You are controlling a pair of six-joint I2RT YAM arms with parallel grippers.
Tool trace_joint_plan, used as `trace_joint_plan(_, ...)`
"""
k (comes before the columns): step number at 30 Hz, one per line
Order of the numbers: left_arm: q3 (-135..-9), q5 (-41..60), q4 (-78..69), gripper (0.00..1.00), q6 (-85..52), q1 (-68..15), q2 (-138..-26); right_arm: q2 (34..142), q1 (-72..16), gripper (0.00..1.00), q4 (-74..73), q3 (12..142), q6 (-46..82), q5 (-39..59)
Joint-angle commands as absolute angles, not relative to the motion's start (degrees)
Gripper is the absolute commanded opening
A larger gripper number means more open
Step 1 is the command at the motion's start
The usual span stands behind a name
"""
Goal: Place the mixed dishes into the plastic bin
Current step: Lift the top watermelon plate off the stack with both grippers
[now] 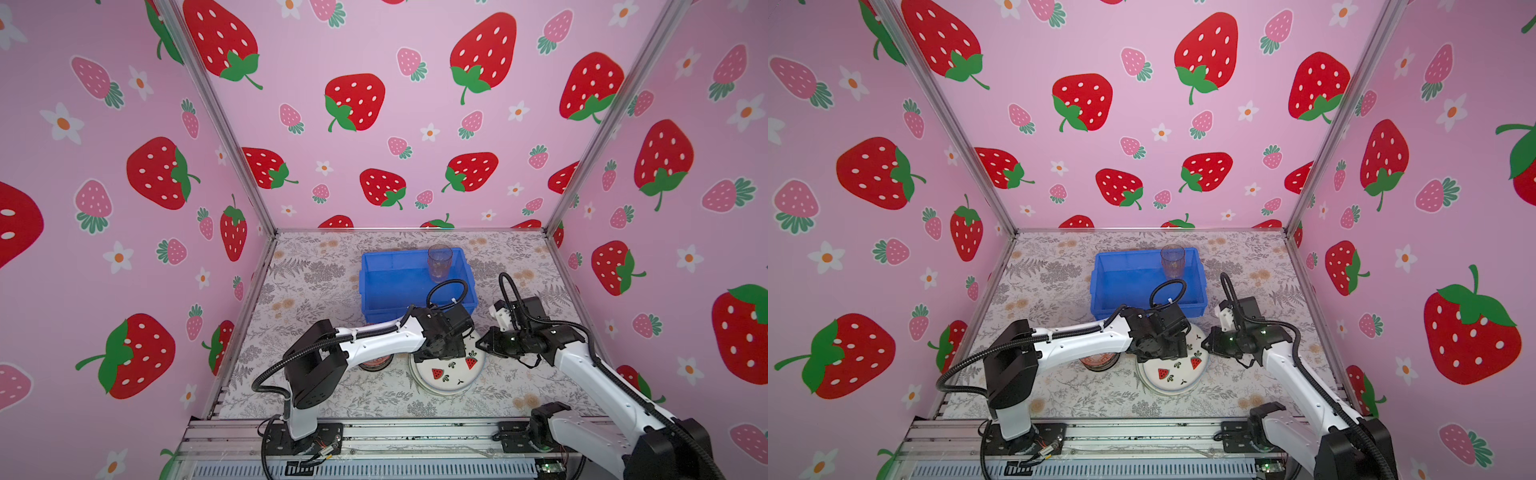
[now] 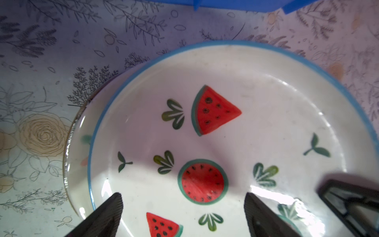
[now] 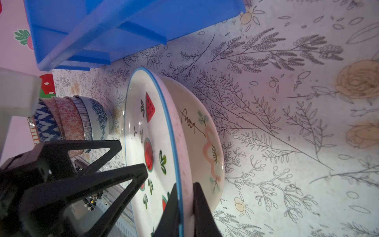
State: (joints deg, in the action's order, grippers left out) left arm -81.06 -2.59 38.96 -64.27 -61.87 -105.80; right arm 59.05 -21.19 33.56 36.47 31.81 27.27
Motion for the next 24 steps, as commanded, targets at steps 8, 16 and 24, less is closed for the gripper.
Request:
trace_joint_plan(8,-80.1,-6.2,41.8,0.95,-63.5,-60.6,-99.9,57.5,-20.6,0.0,32.8,38.8,31.4,31.3)
trace_joint_plan(16,-78.9,-6.4,41.7,0.95,-63.7,-59.9,-99.1,57.4,-20.0,0.0,32.0,38.5,31.8,32.9)
trace_joint_plan(24,-78.2,-6.0,41.4,0.95,-64.0,-59.8,-99.2,56.9,-18.4,0.0,31.2,38.2,32.1,35.7)
